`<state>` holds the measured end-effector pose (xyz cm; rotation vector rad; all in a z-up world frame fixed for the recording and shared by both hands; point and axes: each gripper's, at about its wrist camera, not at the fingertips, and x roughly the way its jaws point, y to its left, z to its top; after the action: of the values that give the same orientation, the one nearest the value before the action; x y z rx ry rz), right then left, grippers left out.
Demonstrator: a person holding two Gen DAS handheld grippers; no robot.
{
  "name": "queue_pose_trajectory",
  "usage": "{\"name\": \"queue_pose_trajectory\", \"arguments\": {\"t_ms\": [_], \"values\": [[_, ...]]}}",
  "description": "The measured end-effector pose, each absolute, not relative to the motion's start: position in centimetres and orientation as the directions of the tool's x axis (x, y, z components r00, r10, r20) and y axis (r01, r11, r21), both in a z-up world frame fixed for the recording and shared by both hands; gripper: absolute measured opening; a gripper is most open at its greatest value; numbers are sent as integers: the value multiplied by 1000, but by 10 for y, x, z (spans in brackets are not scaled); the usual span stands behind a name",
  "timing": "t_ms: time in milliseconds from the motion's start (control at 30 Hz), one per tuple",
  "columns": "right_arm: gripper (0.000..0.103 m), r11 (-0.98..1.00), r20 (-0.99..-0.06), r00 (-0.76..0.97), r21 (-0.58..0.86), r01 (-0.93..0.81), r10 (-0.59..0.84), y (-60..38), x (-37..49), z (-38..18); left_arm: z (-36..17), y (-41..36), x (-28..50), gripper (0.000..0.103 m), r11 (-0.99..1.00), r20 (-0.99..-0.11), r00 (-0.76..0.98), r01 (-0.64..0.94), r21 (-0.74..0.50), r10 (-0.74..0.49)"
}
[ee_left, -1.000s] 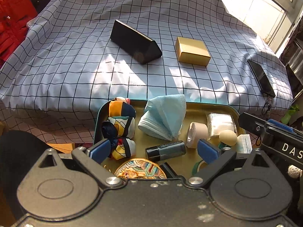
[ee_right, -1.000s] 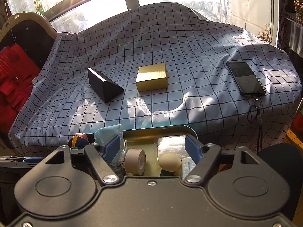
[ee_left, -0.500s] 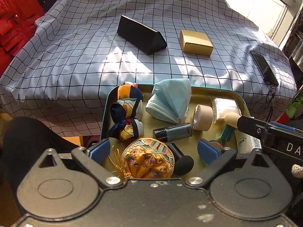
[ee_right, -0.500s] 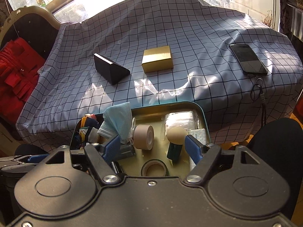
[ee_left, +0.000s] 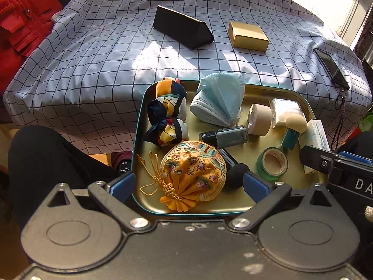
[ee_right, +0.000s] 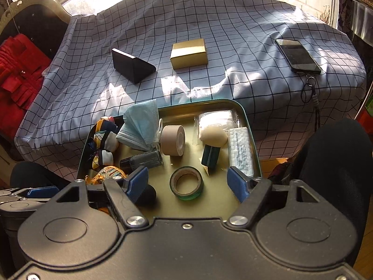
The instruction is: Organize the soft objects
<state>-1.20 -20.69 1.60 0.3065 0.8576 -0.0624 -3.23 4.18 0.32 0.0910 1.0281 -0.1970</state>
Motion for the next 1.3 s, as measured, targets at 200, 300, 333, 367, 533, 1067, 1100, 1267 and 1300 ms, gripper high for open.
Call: {"name": "queue_pose_trajectory", "arguments": {"t_ms": [200,300,333,367,533,1067,1100,1267,1300], "values": [[71,960,-776,627,219,175,63,-202,-13,8,3,47,-34,99,986,-855,510,166,-12,-97],[71,960,-782,620,220,176,66,-201,-14,6,2,46,-34,99,987,-857,509,163,-2,-86],[71,959,-783,618,222,177,67,-201,-13,6,2,46,-34,99,986,-858,507,165,-2,-87],[71,958,-784,617,224,179,68,-202,-13,5,1,45,-34,99,986,-859,504,165,0,-85],[71,956,-791,608,227,184,71,-201,-11,3,-1,42,-32,99,986,-863,498,167,6,-79],[71,945,-807,584,253,206,89,-205,-5,-4,-7,40,-26,99,985,-875,479,172,17,-68],[71,945,-807,583,254,207,89,-205,-5,-5,-8,40,-26,99,985,-876,478,172,17,-68],[71,943,-811,578,256,211,91,-204,-4,-6,-9,41,-25,99,985,-877,476,171,17,-67],[71,943,-811,577,256,211,91,-204,-3,-6,-9,41,-25,99,985,-878,475,171,17,-67]]}}
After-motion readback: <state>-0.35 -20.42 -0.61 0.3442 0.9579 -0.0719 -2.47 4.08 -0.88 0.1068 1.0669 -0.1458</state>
